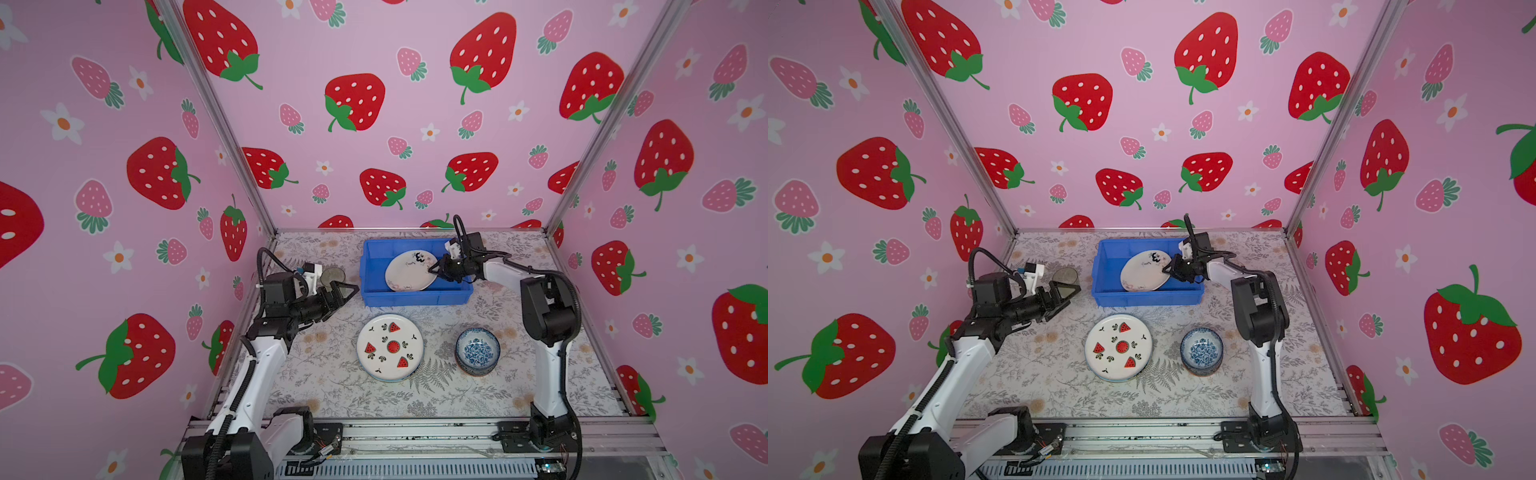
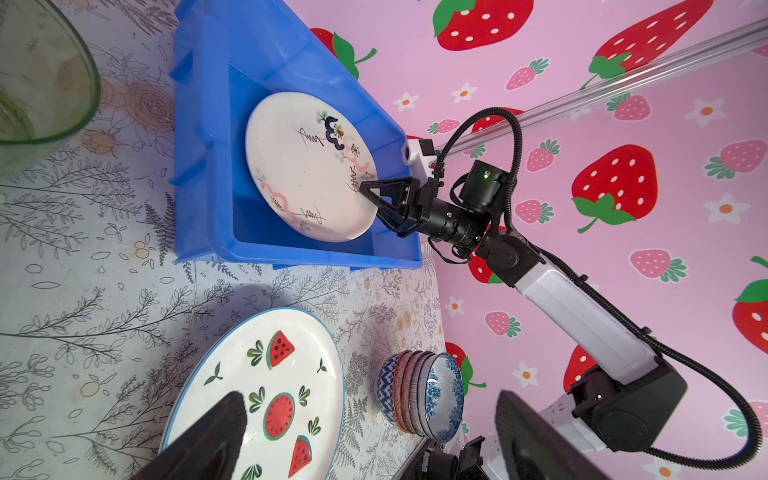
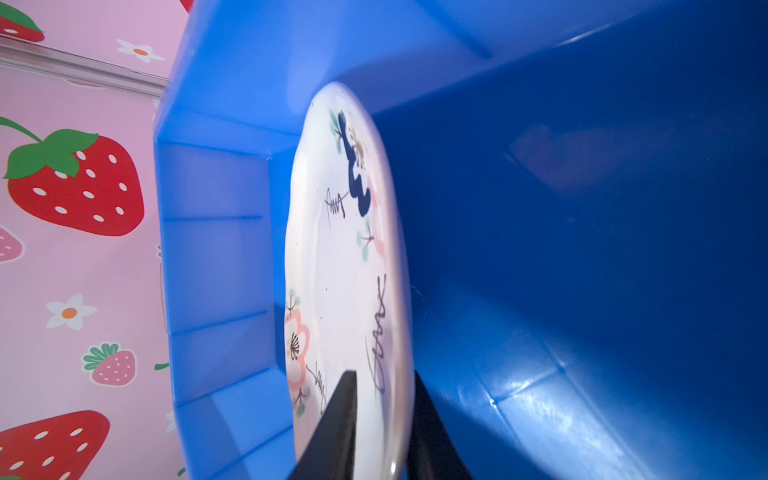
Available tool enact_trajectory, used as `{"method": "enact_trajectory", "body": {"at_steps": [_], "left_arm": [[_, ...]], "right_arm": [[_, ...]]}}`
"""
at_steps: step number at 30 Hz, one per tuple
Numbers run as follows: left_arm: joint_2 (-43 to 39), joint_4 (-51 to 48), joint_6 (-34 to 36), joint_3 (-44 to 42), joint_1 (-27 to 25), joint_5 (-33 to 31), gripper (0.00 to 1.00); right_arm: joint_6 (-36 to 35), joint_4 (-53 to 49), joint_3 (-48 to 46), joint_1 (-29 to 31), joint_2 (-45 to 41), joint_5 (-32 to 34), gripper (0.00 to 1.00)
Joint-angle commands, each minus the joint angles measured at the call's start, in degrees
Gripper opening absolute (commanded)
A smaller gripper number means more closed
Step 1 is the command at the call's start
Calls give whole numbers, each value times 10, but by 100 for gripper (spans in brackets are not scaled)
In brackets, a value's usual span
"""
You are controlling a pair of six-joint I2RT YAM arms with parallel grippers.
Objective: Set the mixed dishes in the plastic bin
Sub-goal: 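Lower the plate flat into the bin with the right gripper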
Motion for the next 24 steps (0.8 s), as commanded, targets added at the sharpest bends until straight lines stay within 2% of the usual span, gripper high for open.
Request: {"method": "enact_trajectory", "body": {"at_steps": [1,6,24], "left_arm": [[0,11,1,-6,3,14,96],[1,11,1,-6,3,14,96],[1,-30,13,-8,1,-22,94]], "right_arm": [[-18,-9,23,-1,2,5,31],[-37,-33,34,0,0,23,41],[-85,-87,49,15,-41,115,48]]}}
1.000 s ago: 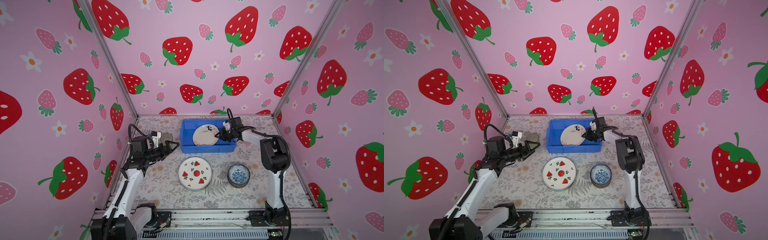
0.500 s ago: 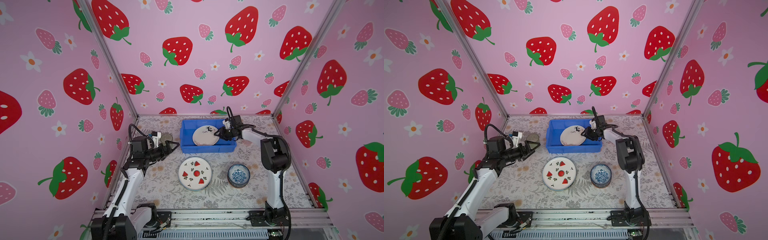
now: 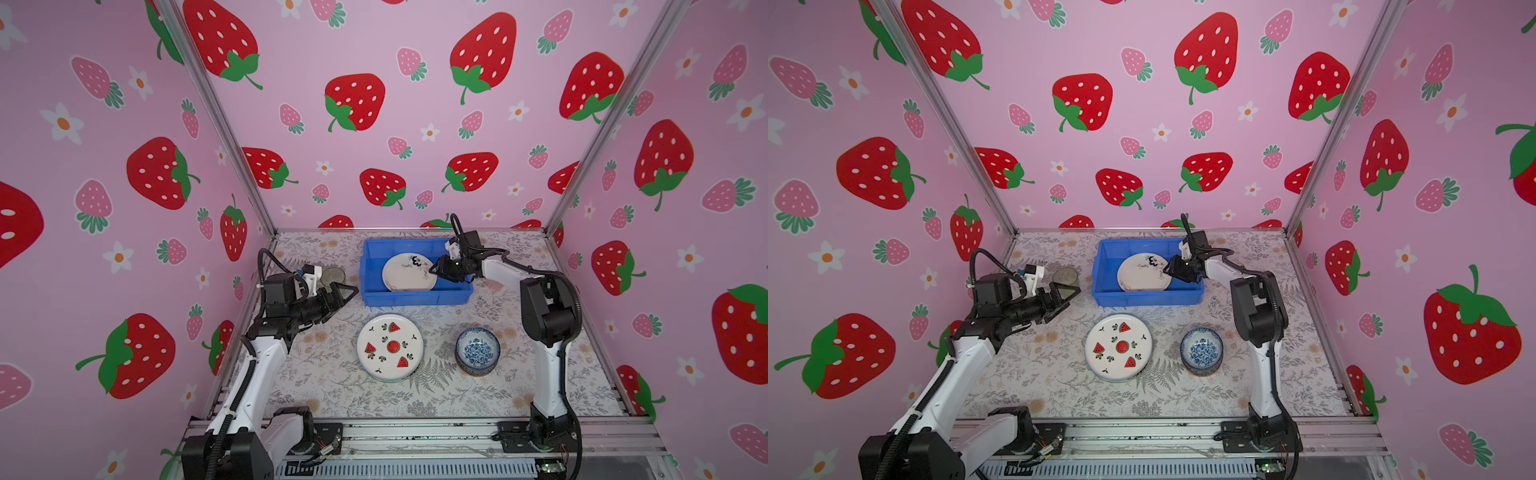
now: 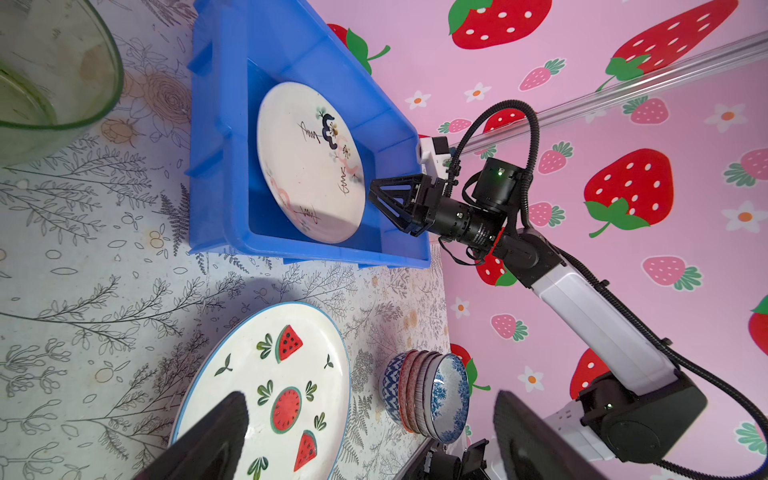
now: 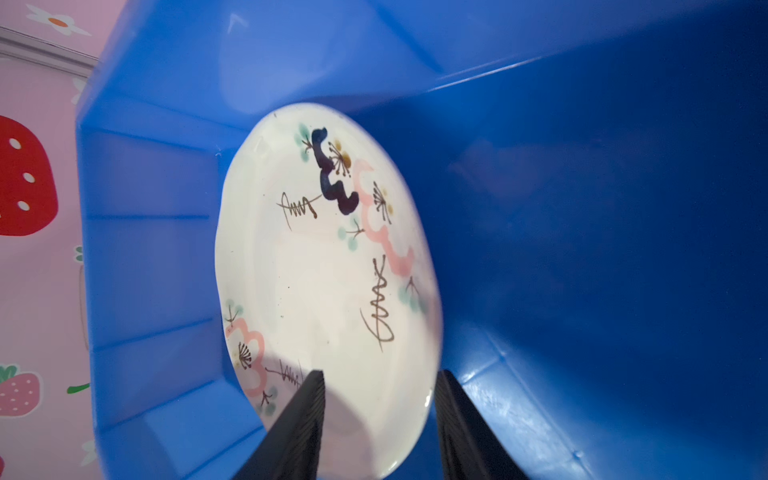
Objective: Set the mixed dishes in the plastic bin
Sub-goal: 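Lower the plate flat into the bin with the right gripper, then release the plate and move the right gripper toward the watermelon plate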
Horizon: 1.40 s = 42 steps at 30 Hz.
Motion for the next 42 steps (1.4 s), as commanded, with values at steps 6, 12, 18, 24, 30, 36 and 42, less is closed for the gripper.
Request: {"method": "enact_trajectory", "body": {"at_steps": [6,12,18,24,30,36,42], "left_arm": [[-4,-46,25,-4,-3,-59,94],[10,-93,34,4,-4,-109,94],[15,-136,50,15,-4,-141,94],[24,-153,56,20,-4,-165,95],[41,-150,45,15,-4,-174,99],[52,-149,36,8,-10,-180,99],[23,-185,19,-6,-33,-191,100]], "right_arm": [[-45,-54,37,18,-74,69,51],[-99,-112,47,47,-117,77,58],[-160,-177,18,86,-175,80,88],[-215,-251,-14,148,-225,85,99],[-213,-250,-87,195,-296,70,99],[-172,-185,-215,214,-371,50,96],[-126,-118,-321,221,-415,45,96]]}}
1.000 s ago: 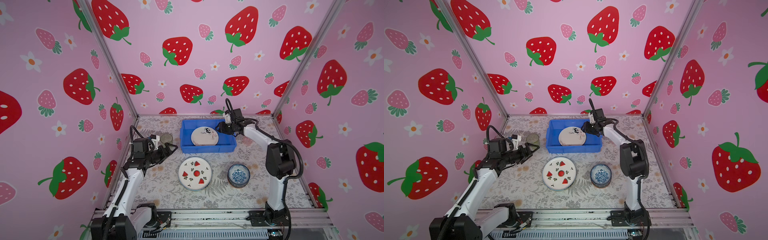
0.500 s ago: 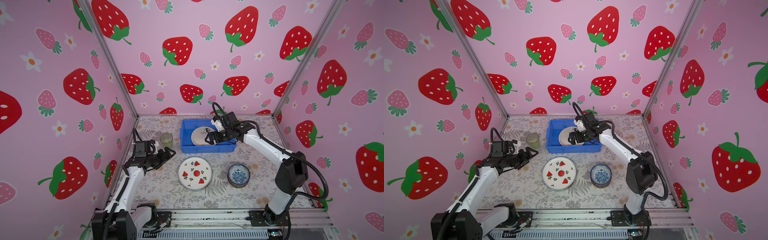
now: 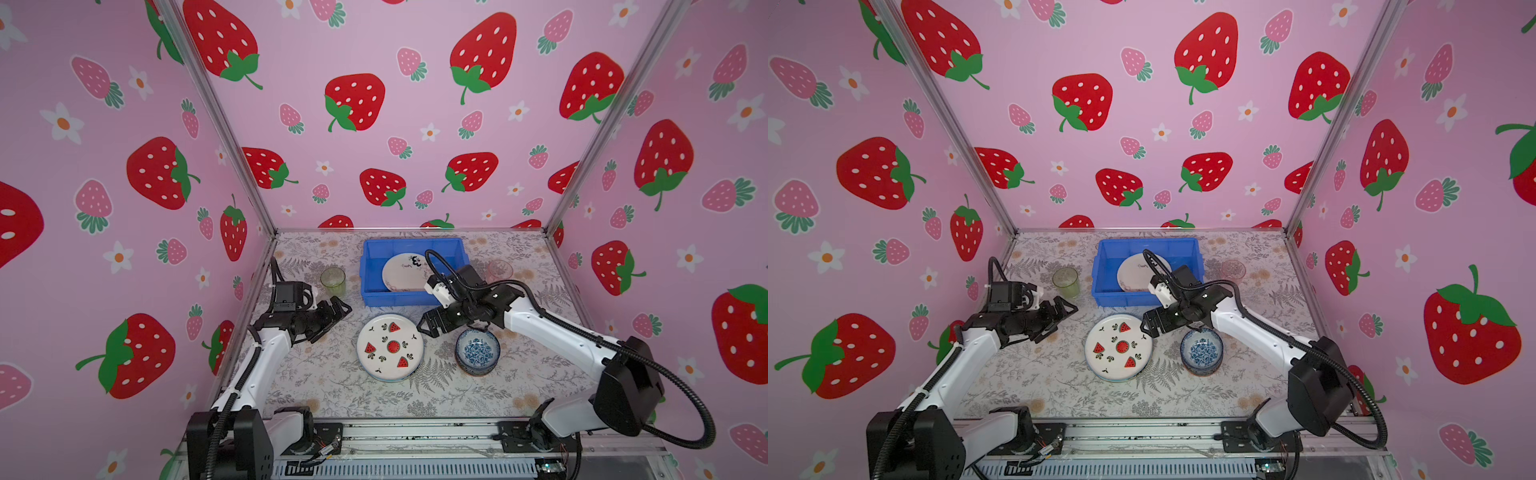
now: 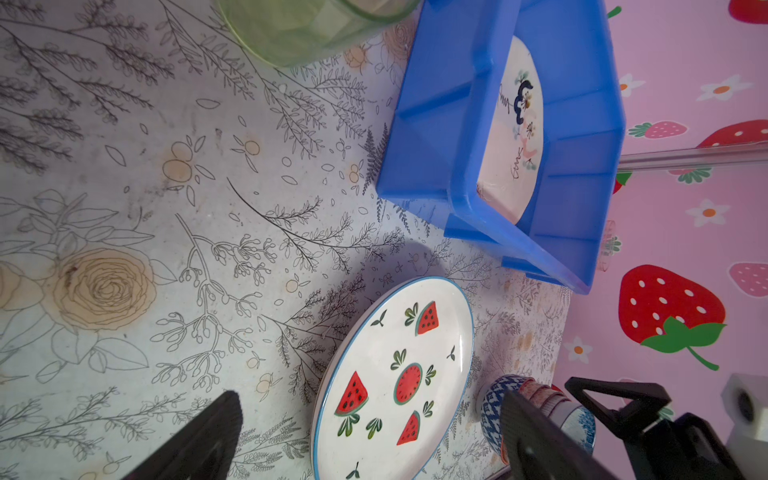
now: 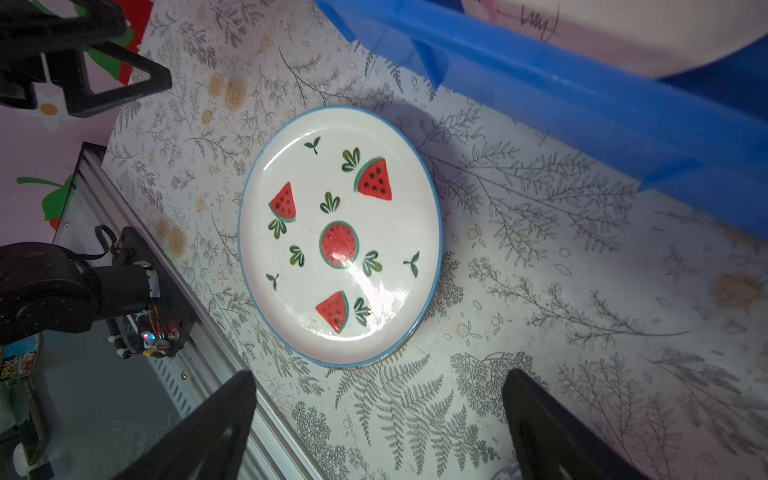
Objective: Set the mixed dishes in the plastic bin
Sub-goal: 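Release the plate and move the right gripper toward the watermelon plate, then pinch the watermelon plate rim with both grippers from opposite sides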
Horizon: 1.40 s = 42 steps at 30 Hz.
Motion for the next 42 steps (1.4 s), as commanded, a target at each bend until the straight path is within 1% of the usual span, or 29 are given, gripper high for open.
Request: {"method": "enact_trajectory", "body": {"at_steps": [1,6,11,17,29,36,37,42], "left_arm": [[-32,-26,-24,-11,-28,-6,100],[-76,-7,-75,-50,-94,-23,98],[-79,15,-98,-82,-137,-40,97],[-50,39,-103,-97,-154,-39,97],[1,94,-127,-107,-184,-53,96],[18,108,-134,-114,-193,-56,96],[20,110,-135,-115,-194,-56,96],[29,116,-132,-114,-195,-50,96]], "right_arm": [[35,56,-41,8,-20,-10,96],[53,87,-66,18,-18,-14,95],[61,104,-74,23,-3,-5,95],[56,115,-64,25,25,-9,95],[40,119,-24,29,106,-20,95],[36,119,-19,30,130,-33,95],[37,136,-20,31,131,-36,94],[43,149,-25,37,132,-44,94]]}}
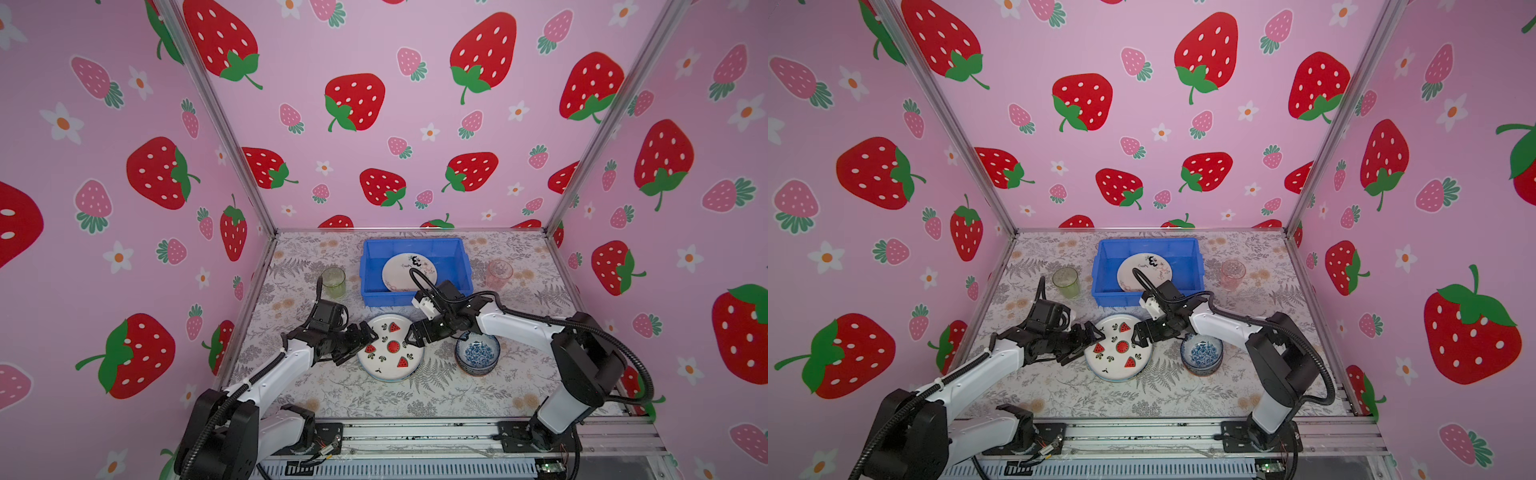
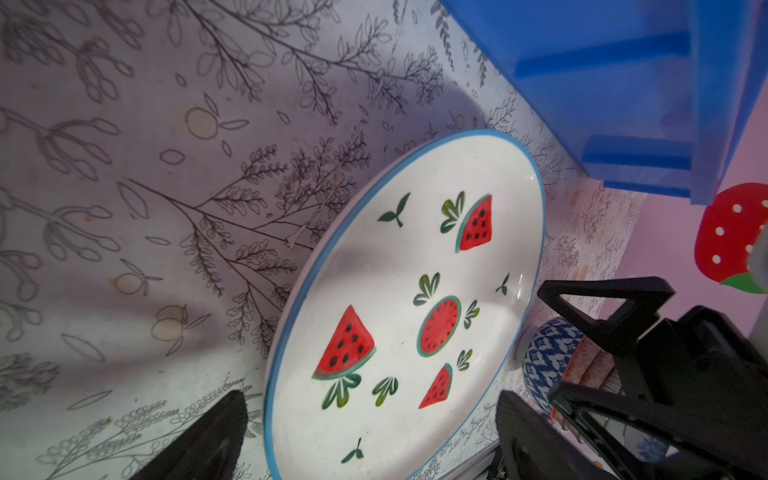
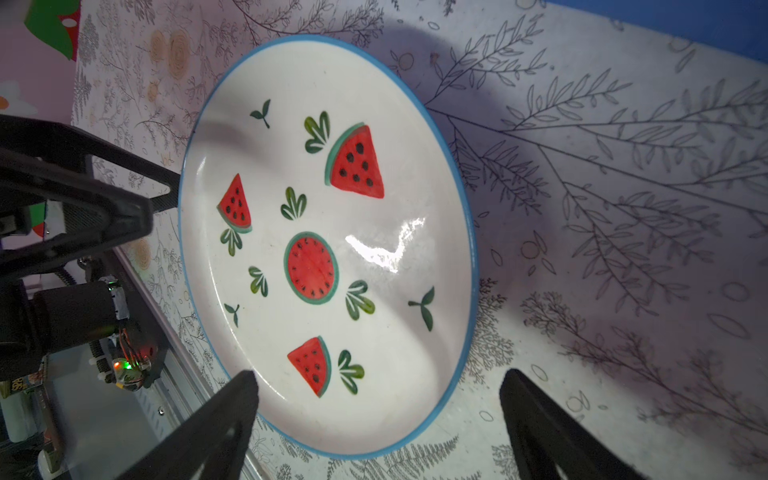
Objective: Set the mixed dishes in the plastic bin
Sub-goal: 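Pinch the watermelon plate rim with both grippers from opposite sides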
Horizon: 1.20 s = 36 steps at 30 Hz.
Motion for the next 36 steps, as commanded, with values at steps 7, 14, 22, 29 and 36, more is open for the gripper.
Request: {"method": "enact_trajectory", "body": {"at_steps": [7,14,22,29,36], "left_arm": [[4,31,-12,-10,-3,10,96],[-12,40,-21,-27,-2,14,95],[-39,51,-34,-46,-3,23,94],[-59,45,-38,-50,-3,28,83],[-79,42,-43,-50,-3,26,68]], "right_arm": [[3,29,4,15,15,-28,94],[6,31,11,21,25,-34,94],[13,41,16,31,40,-41,94],[18,49,22,39,51,-47,93],[18,52,25,42,58,-57,93]]}}
